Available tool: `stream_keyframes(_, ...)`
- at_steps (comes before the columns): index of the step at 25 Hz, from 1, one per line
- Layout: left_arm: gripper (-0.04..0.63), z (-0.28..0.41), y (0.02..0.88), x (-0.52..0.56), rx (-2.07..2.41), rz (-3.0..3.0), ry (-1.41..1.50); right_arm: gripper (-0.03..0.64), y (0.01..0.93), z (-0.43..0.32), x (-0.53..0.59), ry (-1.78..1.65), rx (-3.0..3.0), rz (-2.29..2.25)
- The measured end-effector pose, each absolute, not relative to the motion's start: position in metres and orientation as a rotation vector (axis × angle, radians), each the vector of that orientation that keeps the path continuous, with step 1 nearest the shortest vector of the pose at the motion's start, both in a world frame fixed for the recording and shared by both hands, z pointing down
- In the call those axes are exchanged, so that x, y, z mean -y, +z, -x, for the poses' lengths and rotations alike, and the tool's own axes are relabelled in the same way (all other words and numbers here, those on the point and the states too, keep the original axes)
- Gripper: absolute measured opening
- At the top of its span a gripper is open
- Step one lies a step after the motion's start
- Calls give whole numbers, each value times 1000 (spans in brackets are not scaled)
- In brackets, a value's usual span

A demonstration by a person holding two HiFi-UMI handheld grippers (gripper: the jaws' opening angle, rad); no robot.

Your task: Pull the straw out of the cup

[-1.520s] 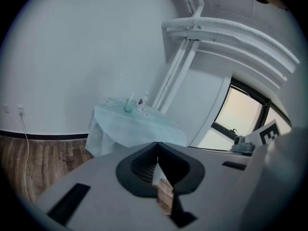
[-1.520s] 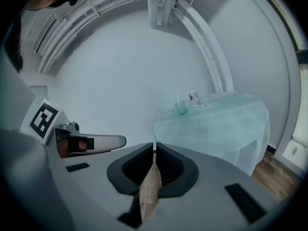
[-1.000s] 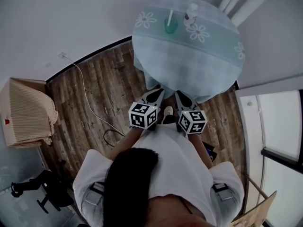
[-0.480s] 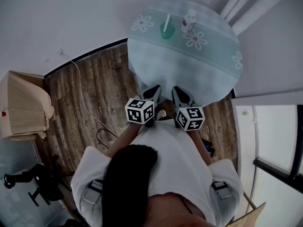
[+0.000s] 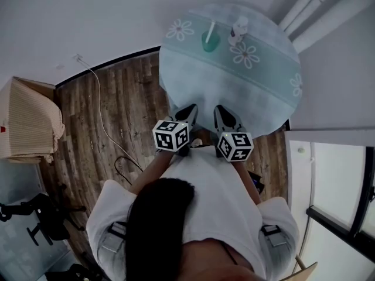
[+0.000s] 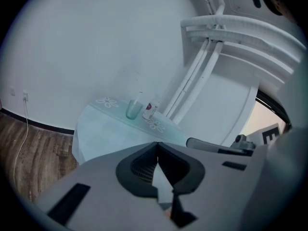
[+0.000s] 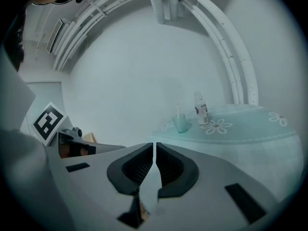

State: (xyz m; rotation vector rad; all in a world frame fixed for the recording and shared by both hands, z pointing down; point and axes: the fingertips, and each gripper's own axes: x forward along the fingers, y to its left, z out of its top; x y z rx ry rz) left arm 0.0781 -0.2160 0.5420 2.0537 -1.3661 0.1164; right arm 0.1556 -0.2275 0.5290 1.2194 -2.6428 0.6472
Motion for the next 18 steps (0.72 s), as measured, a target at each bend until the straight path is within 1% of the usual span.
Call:
stream_keyframes(6,9,-76,544,219,1372,-2021,96,40,534,-154,232,681,2641,-1190)
stream_keyframes(13,9,-77,547,221,1370,-2008,108,40,530,-153,233,619,2654,-1162)
stream_keyframes(18,9,-82,546,229,1347,-2032,127,41,530,-164,242,649,2629,-1248)
